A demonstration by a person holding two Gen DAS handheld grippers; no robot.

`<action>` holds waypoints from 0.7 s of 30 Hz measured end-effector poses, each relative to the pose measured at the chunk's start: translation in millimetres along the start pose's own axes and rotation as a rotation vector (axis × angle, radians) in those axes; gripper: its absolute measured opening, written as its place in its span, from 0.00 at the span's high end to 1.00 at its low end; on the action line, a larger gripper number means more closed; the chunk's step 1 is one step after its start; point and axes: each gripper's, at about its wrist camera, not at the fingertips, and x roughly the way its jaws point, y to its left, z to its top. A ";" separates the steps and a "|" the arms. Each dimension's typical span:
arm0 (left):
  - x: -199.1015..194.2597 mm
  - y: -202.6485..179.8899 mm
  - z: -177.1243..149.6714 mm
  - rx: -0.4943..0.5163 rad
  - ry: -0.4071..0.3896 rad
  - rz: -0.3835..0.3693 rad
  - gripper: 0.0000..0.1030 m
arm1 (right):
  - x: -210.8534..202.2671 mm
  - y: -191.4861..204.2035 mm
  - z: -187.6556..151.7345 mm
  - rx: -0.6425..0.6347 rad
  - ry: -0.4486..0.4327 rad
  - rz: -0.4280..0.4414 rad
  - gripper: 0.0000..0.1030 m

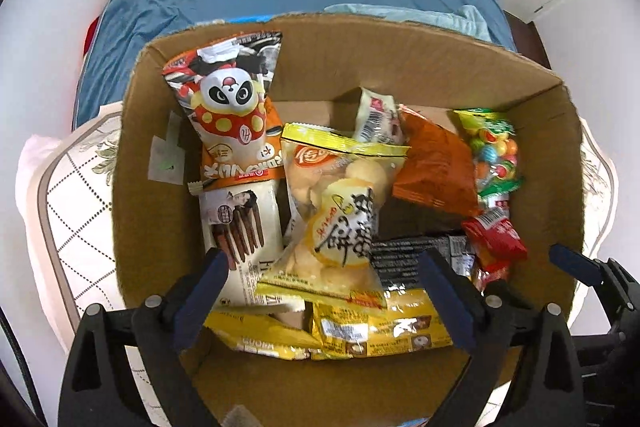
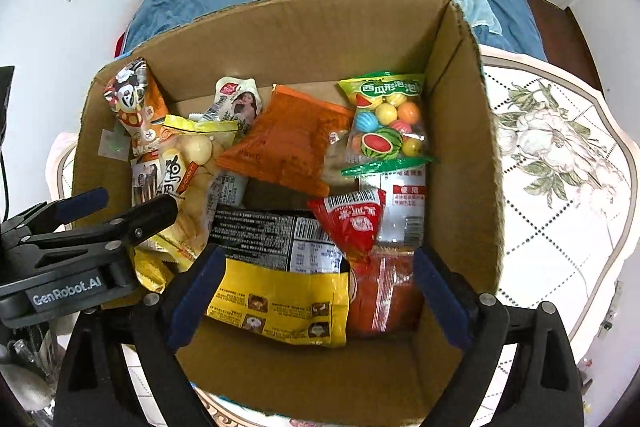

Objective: Organize snacks

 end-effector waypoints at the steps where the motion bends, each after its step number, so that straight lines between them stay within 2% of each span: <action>1: -3.7 -1.0 -1.7 0.002 -0.010 0.004 0.06 | -2.3 -0.3 -1.9 0.001 -0.005 0.001 0.06; 11: -54.8 -6.1 -42.9 0.020 -0.144 0.056 0.06 | -35.8 5.5 -40.6 -0.017 -0.099 0.005 0.06; 21: -110.9 -6.9 -103.6 0.009 -0.278 0.059 0.06 | -85.2 11.7 -95.2 -0.037 -0.220 0.005 0.06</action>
